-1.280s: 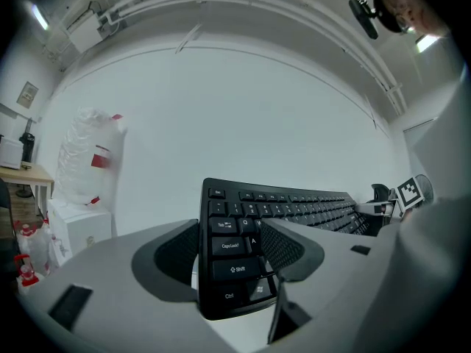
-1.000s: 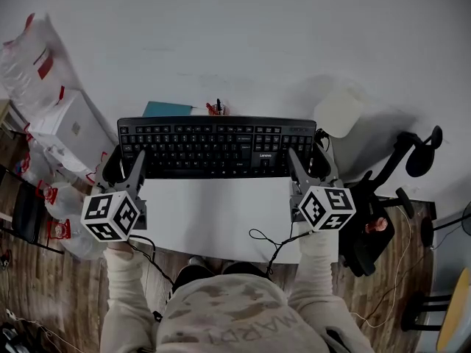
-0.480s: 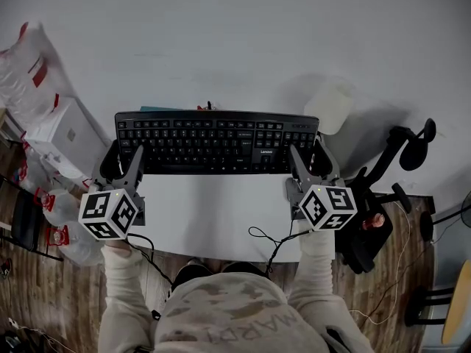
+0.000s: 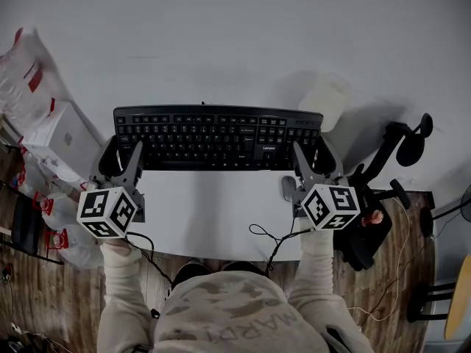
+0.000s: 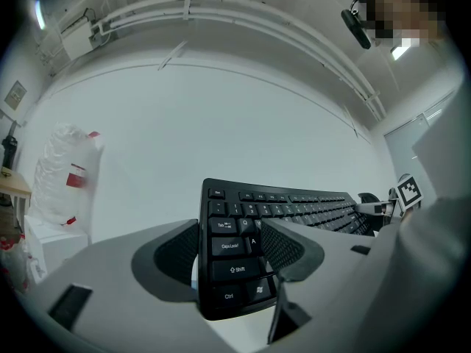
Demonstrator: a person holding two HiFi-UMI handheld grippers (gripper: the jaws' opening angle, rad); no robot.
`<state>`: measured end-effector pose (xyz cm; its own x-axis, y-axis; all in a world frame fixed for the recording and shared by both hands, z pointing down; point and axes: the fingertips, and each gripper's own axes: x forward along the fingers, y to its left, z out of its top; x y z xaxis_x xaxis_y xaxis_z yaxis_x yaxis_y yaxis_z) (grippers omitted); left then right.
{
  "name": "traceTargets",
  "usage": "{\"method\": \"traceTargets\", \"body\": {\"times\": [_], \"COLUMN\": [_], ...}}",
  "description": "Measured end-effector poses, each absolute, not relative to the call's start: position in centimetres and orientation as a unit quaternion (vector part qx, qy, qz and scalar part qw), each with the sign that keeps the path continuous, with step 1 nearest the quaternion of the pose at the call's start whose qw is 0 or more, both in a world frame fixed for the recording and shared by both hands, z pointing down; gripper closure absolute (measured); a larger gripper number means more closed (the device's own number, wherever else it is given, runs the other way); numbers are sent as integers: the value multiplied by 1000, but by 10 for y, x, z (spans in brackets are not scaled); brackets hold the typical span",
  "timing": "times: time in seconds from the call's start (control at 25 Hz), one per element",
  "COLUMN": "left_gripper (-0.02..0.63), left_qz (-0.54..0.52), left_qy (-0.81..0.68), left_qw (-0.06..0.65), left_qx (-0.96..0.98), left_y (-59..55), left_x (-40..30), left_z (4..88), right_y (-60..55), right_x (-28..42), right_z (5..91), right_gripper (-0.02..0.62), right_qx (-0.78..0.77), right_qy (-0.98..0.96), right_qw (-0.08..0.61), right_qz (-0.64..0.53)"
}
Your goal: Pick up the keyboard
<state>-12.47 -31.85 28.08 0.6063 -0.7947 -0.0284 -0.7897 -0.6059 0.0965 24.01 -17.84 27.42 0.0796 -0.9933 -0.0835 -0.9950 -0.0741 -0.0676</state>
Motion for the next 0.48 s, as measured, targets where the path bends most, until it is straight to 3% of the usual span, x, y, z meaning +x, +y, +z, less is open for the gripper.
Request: {"method": "traceTargets", "body": {"times": [0.48], "left_gripper": [345], "left_qz": [-38], "left_qy": [-435], "left_qw": [41], "left_qx": [899], "left_y": [-320], "left_x": [-124], "left_z": [282], "right_y": [-174], "right_x": [238], "right_z": [270], "right_gripper": [318], "right_qx": [-737], "right_qy": [674], "right_qw": [49], "right_qz": [17]}}
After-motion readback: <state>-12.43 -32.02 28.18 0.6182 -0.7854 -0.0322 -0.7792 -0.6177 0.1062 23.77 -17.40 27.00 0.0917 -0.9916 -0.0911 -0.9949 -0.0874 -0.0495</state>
